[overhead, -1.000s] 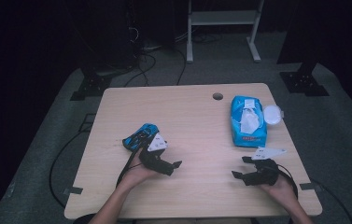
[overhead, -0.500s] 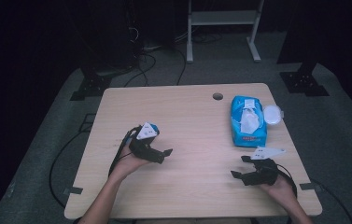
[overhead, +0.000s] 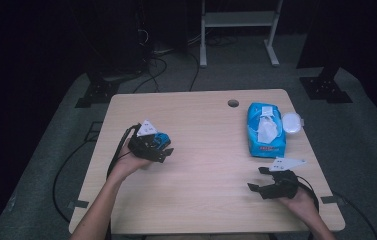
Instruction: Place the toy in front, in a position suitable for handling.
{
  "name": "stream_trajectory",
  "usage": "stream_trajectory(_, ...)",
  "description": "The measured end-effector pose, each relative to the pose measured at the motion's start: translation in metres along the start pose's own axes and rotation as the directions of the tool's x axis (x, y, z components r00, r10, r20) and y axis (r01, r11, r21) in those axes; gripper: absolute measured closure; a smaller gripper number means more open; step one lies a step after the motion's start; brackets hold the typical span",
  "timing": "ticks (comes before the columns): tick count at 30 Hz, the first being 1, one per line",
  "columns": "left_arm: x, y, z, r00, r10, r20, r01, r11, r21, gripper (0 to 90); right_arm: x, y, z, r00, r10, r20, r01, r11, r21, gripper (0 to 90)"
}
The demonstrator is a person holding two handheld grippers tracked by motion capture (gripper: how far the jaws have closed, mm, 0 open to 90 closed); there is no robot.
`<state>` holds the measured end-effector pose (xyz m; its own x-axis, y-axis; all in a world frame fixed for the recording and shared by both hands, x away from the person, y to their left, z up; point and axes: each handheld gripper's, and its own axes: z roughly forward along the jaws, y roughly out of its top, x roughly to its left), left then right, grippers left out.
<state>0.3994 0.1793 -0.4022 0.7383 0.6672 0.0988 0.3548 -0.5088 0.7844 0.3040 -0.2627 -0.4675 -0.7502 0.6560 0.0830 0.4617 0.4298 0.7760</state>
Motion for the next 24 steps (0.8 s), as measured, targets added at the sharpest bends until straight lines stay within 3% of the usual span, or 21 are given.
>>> stream_trajectory(7, 0.018, -0.004, 0.001, 0.9990, -0.031, -0.032, 0.031, 0.9995, 0.008, 2.9, 0.000, 0.000, 0.000, 1.0000, 0.003, -0.005, -0.003, 1.000, 0.008, 21.5)
stream_trajectory(8, 0.024, -0.007, 0.003, 0.9982, -0.049, -0.034, 0.050, 0.9984, 0.026, 2.9, 0.000, 0.000, 0.000, 1.0000, -0.002, -0.006, 0.002, 1.000, 0.006, 21.6)
stream_trajectory(15, 0.038, -0.015, 0.013, 0.9959, -0.065, -0.063, 0.070, 0.9934, 0.091, 2.9, 0.000, 0.000, 0.001, 1.0000, -0.003, -0.008, 0.003, 1.000, 0.010, 21.6)
stream_trajectory(24, 0.044, -0.025, 0.031, 0.9968, -0.048, -0.064, 0.059, 0.9808, 0.186, 4.5, 0.000, -0.001, 0.000, 1.0000, 0.000, -0.008, 0.000, 1.000, 0.010, 21.6)
